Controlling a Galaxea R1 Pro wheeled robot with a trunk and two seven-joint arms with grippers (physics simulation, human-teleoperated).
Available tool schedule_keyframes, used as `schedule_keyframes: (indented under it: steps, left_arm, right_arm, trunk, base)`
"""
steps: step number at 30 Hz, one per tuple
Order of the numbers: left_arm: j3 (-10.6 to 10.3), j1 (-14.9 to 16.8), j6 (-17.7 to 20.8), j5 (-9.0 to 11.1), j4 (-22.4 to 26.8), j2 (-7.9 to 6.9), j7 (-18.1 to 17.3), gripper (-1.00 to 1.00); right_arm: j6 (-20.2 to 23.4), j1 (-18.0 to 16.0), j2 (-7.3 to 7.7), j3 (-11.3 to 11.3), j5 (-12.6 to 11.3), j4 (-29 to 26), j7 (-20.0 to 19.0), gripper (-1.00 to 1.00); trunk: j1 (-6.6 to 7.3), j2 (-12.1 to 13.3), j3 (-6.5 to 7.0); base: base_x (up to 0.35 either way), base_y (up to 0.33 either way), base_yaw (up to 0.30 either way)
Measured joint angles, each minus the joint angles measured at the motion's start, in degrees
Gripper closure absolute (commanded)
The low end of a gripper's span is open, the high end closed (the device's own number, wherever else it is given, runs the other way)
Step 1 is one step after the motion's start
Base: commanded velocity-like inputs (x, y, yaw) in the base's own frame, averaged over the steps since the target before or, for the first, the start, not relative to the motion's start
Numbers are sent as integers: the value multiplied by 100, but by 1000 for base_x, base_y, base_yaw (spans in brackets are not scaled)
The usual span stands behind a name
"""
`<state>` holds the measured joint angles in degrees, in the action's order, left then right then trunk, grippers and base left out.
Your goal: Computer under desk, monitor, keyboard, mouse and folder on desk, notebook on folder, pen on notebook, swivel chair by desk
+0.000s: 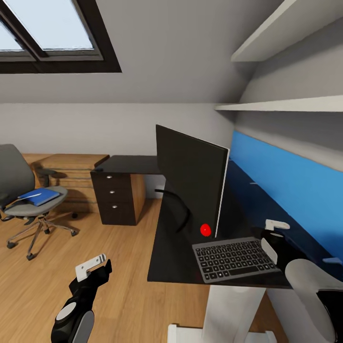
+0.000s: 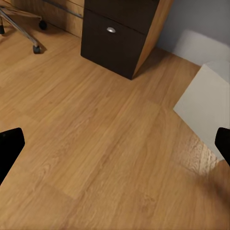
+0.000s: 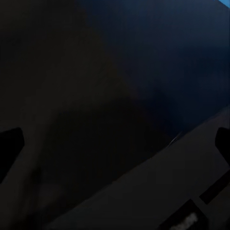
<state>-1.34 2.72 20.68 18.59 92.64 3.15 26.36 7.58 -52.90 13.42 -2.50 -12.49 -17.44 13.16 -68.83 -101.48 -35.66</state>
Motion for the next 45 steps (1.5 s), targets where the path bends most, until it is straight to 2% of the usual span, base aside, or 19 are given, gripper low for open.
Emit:
schedule_keyframes:
  steps: [2, 17, 25, 45]
  left_arm:
    - [-2, 1, 0, 1, 0, -2, 0, -100]
    - [0, 4, 21, 0, -60, -13, -18, -100]
    - [-8, 4, 26, 3, -63, -6, -18, -100]
    - [-9, 0, 26, 7, -108, -6, -18, -100]
  right_arm:
    - [1, -3, 0, -14, 34, -6, 3, -100]
    - [-3, -1, -10, -43, 23, -9, 104, -100]
    - [230, -4, -29, -59, 36, -96, 631, -100]
    - [244, -4, -28, -59, 79, -100, 681, -100]
  trunk:
    - [-44, -81, -35]
    - [-47, -82, -36]
    - [-44, -82, -35]
    - [-44, -82, -35]
  base:
    - [0, 0, 0]
    - [-47, 0, 0]
    - [-30, 0, 0]
    - [-111, 26, 0]
